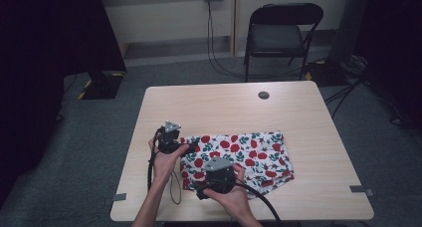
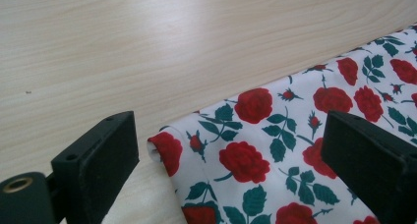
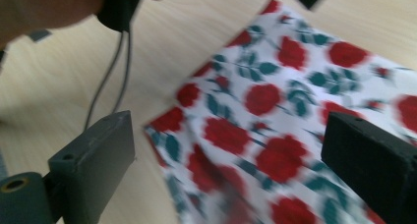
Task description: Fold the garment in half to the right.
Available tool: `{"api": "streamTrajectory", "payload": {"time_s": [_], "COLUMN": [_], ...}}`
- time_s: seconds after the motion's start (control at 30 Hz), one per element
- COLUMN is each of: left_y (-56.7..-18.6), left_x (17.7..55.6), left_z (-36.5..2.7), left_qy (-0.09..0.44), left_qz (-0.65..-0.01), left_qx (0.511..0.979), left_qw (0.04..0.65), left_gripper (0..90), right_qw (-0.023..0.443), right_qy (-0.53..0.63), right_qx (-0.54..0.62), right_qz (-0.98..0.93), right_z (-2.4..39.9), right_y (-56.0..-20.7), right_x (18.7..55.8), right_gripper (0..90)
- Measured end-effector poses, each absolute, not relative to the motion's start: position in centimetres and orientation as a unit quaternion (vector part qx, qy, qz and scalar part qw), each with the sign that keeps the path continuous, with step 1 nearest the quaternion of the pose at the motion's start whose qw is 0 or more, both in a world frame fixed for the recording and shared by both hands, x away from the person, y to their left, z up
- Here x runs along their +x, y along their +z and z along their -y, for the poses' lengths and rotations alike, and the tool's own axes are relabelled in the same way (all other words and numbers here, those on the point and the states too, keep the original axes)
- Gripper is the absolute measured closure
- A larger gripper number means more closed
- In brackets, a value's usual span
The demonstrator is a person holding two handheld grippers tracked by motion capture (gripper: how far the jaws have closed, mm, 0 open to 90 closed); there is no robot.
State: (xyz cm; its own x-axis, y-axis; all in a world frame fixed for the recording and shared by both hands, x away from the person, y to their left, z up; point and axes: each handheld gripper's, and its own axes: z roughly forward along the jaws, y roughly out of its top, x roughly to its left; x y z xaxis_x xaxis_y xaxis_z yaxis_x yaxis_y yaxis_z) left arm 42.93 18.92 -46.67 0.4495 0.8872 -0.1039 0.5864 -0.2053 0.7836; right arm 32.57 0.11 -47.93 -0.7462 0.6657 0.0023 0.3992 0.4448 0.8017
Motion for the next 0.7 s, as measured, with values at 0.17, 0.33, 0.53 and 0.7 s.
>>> {"api": "streamTrajectory", "payload": {"time_s": [0.17,0.33,0.53,0.7], "left_y": [-47.7,-48.0,-48.3,-48.5], "left_x": [43.2,43.3,43.3,43.2], "left_z": [-19.7,-20.3,-20.9,-21.0], "left_qy": [0.188,0.187,0.184,0.182], "left_qz": [-0.495,-0.499,-0.506,-0.51], "left_qx": [0.758,0.76,0.759,0.757], "left_qw": [0.38,0.373,0.366,0.365], "left_gripper": [6.4,6.7,7.1,7.0], "right_qw": [0.156,0.16,0.162,0.169], "right_qy": [0.402,0.385,0.387,0.378], "right_qx": [0.308,0.296,0.285,0.273], "right_qz": [-0.848,-0.859,-0.862,-0.868], "right_z": [-3.0,-4.8,-6.0,-6.4], "right_y": [-49.3,-50.8,-51.8,-52.4], "right_x": [33.3,33.8,34.1,33.9], "right_gripper": [5.5,21.8,31.0,36.5]}}
